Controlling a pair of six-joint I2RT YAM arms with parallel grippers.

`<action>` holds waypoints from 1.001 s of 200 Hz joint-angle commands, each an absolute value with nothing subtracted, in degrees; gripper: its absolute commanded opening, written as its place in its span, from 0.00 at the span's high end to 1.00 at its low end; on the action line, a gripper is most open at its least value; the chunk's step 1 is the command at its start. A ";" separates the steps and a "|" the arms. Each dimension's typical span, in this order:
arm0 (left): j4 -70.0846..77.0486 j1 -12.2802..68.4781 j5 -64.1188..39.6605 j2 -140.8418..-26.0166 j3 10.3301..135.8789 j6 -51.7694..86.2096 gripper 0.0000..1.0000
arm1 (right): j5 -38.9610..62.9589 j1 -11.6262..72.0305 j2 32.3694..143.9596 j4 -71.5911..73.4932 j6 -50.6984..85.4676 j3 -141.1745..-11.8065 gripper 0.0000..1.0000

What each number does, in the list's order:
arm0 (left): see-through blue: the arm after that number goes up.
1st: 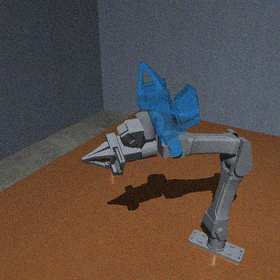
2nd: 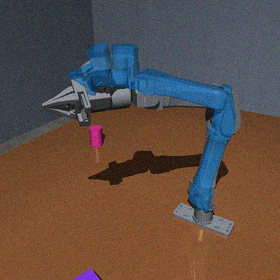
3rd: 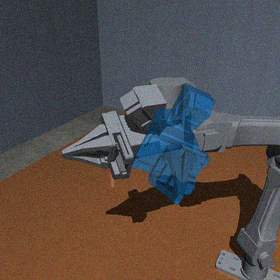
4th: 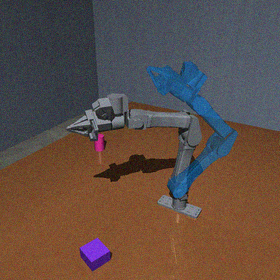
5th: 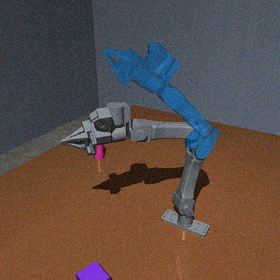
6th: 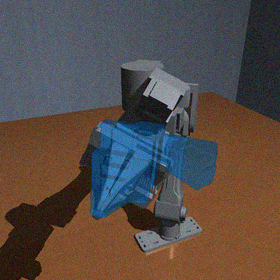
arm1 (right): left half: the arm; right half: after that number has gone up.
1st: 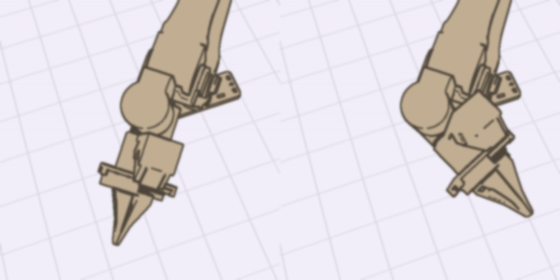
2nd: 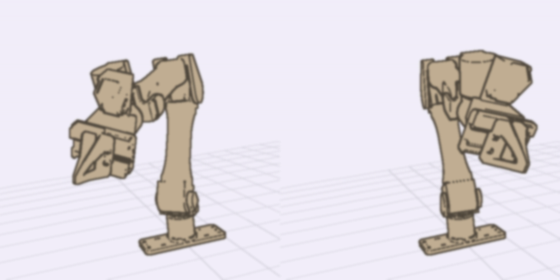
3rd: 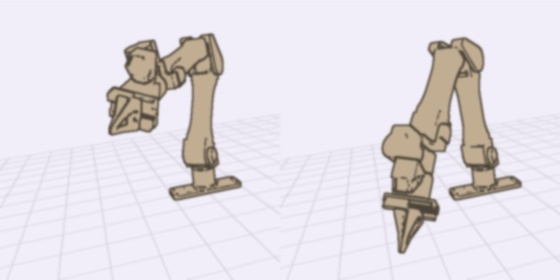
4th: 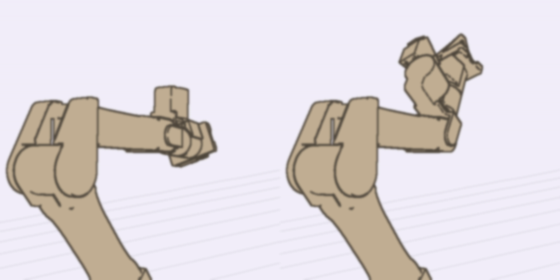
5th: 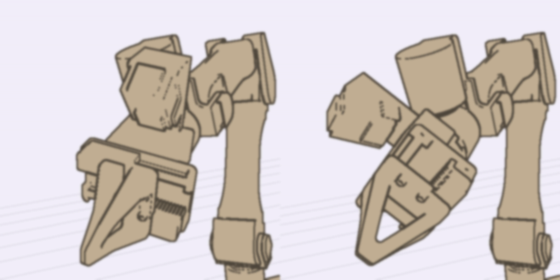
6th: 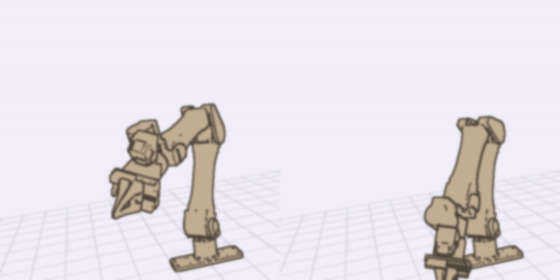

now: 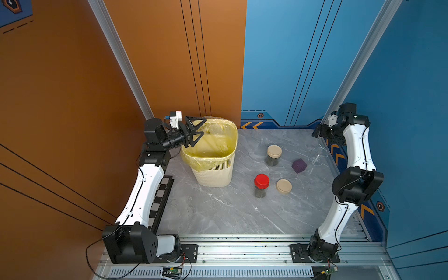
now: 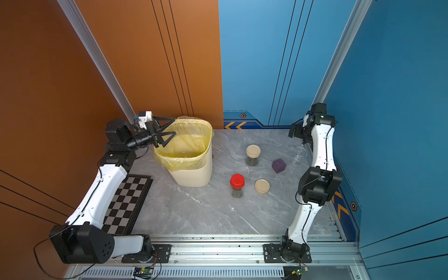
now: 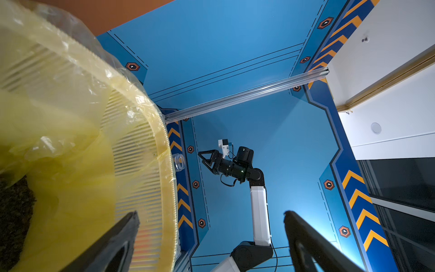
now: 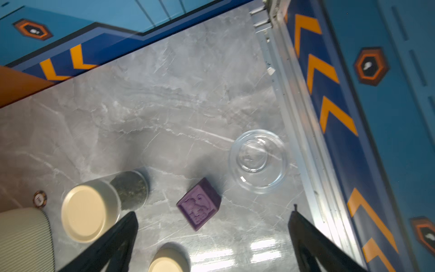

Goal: Empty moldy tea leaves from jars
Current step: Pick up the jar from the center of the board.

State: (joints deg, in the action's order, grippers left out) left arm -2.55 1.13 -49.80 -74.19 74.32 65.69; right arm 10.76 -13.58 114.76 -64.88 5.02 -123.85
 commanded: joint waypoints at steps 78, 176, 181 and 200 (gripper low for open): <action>-24.27 32.48 -11.93 -58.60 67.44 27.34 0.02 | 9.89 6.20 101.00 -45.71 12.16 -96.35 0.00; -23.71 55.34 3.57 -52.78 52.04 12.69 0.02 | -1.56 13.30 110.57 -44.78 12.87 -101.14 0.00; -23.59 56.24 4.42 -52.33 51.35 12.57 0.02 | -2.36 13.55 110.94 -44.65 12.63 -101.15 0.00; -22.34 58.48 5.99 -50.38 48.72 13.20 0.02 | -3.49 14.02 112.59 -44.65 11.94 -101.74 0.00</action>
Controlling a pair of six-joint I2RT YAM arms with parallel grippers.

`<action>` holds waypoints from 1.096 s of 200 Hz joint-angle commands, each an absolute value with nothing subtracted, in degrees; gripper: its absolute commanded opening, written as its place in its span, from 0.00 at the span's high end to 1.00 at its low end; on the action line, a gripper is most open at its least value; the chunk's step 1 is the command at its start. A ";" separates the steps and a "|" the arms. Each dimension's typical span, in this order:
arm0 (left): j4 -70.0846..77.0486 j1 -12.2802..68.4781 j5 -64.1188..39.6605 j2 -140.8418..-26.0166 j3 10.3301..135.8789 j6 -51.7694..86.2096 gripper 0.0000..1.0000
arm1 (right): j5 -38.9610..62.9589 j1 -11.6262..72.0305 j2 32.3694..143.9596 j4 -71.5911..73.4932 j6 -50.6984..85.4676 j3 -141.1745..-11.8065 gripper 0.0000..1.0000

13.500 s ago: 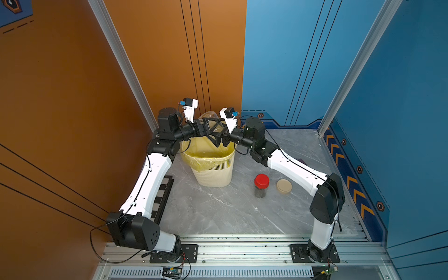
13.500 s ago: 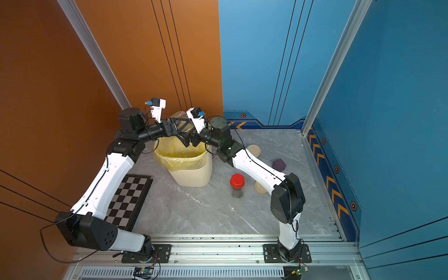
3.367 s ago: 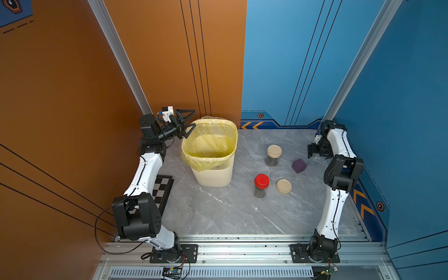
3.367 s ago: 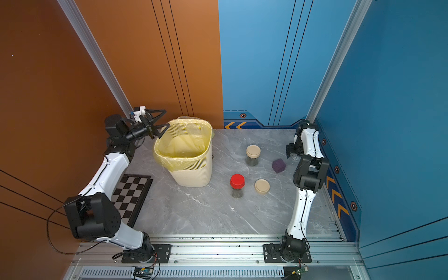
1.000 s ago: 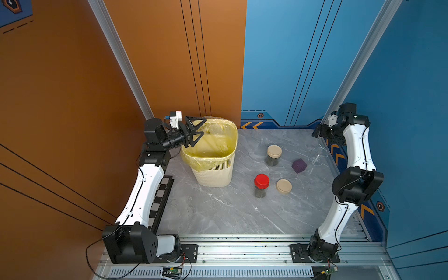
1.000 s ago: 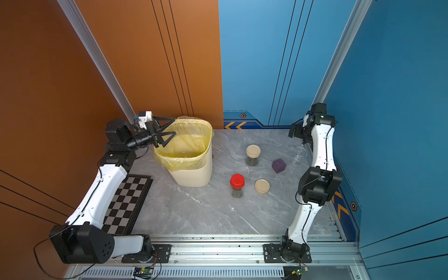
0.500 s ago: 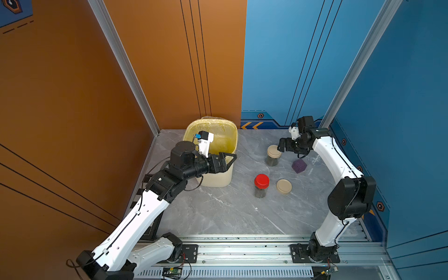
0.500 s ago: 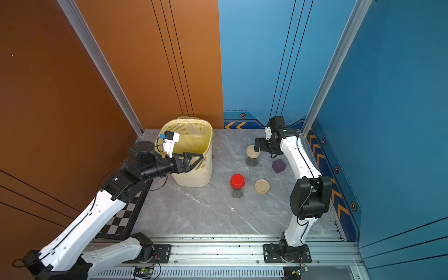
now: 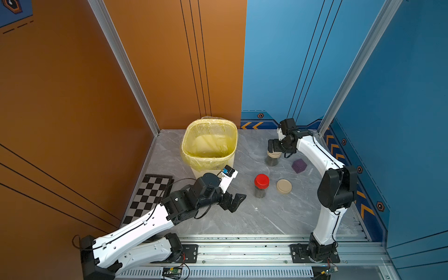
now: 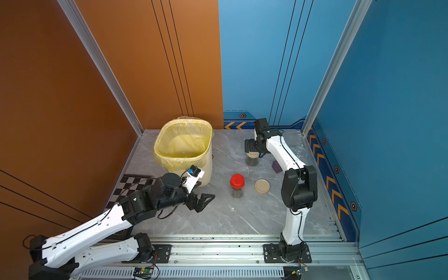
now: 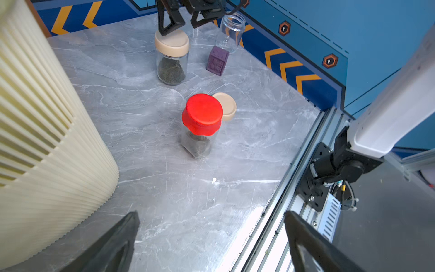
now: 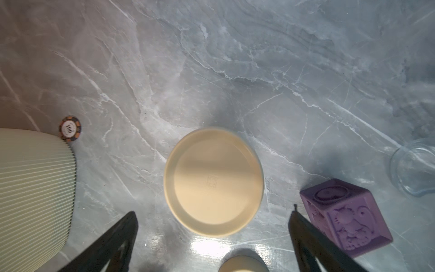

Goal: Empty moldy tea leaves from jars
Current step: Pick up the jar from the center of the board.

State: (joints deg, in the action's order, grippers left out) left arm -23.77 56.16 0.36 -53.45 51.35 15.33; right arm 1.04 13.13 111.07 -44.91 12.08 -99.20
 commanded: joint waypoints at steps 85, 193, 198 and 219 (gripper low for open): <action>-16.19 61.04 6.16 -50.28 43.85 15.65 0.02 | -4.83 14.29 118.45 -44.47 11.98 -105.31 0.00; -13.78 61.23 5.33 -53.38 44.86 15.12 0.02 | -3.61 13.97 124.71 -44.38 11.64 -105.93 0.04; -13.73 61.13 5.43 -53.48 44.89 15.11 0.02 | -3.55 13.91 124.79 -44.37 11.65 -105.96 0.05; -13.55 61.08 5.42 -53.58 44.78 15.03 0.02 | -3.34 13.96 124.79 -44.42 11.56 -105.78 0.09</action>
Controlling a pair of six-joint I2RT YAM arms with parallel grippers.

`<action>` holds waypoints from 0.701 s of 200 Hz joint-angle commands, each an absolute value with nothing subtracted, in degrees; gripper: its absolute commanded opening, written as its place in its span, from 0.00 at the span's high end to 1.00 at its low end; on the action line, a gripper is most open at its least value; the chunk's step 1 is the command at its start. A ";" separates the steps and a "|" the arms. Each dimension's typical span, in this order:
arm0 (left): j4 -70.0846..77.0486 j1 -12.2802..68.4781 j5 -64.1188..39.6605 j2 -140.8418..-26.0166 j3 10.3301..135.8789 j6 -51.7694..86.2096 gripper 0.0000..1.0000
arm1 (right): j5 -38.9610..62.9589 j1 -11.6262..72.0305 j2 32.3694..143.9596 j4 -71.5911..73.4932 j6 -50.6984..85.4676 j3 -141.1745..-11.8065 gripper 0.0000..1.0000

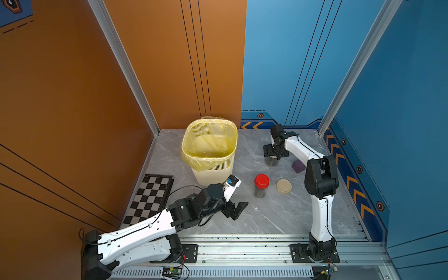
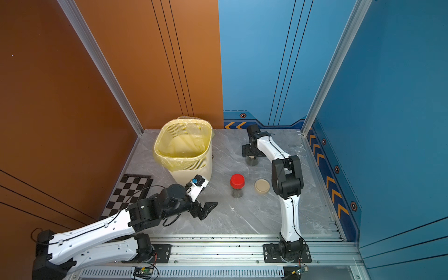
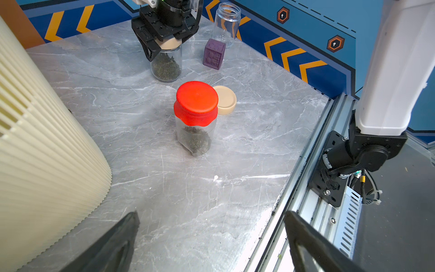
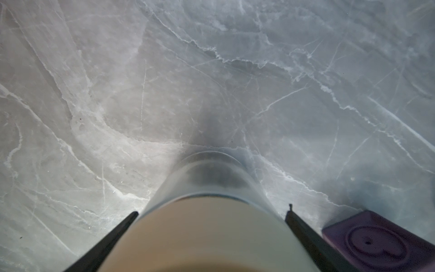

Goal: Empty moldy tea leaves from jars
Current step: Pick up the jar from the center of the board.

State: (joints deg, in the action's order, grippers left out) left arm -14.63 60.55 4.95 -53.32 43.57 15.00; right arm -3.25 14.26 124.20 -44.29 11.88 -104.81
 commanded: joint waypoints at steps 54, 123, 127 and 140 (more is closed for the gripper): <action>-13.05 60.69 5.70 -53.52 44.34 15.53 0.02 | -3.17 13.92 123.76 -44.47 11.24 -105.59 0.30; -13.01 58.89 5.14 -53.67 45.19 15.56 0.02 | -2.99 13.99 121.48 -45.41 10.33 -106.08 0.51; -13.02 58.71 5.02 -53.58 45.23 15.47 0.02 | -3.11 14.00 121.28 -45.51 10.23 -106.16 0.51; -13.06 58.08 4.79 -53.02 45.40 15.42 0.02 | -3.25 13.98 120.87 -46.03 9.93 -106.69 0.51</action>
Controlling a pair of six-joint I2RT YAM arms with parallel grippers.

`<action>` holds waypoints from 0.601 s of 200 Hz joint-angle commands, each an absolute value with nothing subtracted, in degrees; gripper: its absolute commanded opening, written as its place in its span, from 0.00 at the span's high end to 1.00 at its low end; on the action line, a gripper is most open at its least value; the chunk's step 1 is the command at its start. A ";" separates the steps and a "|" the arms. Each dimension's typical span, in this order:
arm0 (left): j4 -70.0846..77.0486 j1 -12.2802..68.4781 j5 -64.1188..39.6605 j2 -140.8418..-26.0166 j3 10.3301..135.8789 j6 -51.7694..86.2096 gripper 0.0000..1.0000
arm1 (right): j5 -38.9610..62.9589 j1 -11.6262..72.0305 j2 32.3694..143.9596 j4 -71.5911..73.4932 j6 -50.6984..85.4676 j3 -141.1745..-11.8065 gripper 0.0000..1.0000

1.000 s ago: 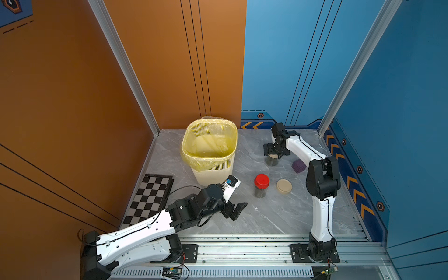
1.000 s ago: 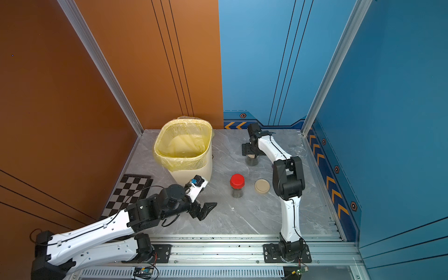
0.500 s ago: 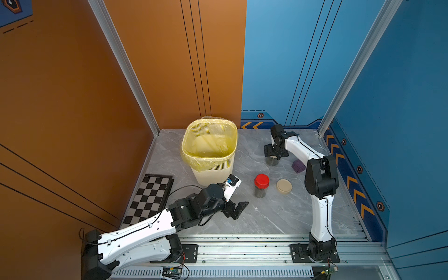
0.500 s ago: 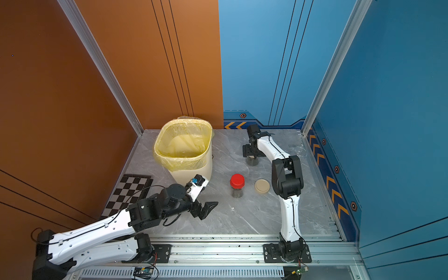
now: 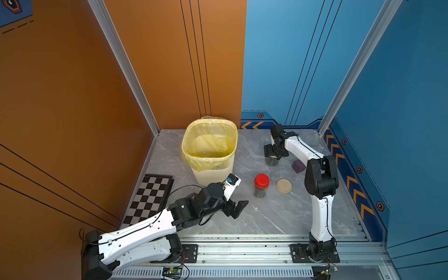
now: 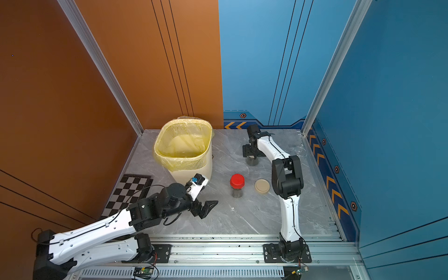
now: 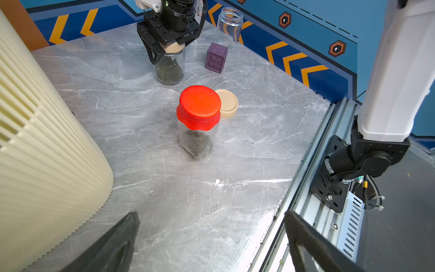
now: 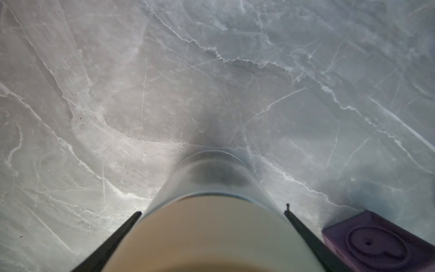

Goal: Empty moldy tea leaves from jars
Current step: Pick up the jar from the center of the board.

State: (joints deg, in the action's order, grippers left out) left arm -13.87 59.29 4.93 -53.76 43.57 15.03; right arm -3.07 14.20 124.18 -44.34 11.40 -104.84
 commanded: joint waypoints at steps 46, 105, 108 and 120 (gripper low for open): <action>-13.01 56.04 4.48 -51.51 45.38 16.15 0.02 | -3.34 13.79 119.33 -48.41 9.71 -110.24 0.52; -13.48 53.15 2.85 -49.80 45.65 16.94 0.02 | -1.97 13.44 115.65 -52.22 9.83 -114.43 0.54; -13.65 53.06 2.77 -49.63 45.72 16.88 0.02 | -1.78 13.37 115.36 -52.54 9.83 -114.74 0.54; -14.60 52.60 2.57 -49.03 46.51 16.82 0.02 | -1.20 13.40 114.27 -53.72 9.93 -116.06 0.54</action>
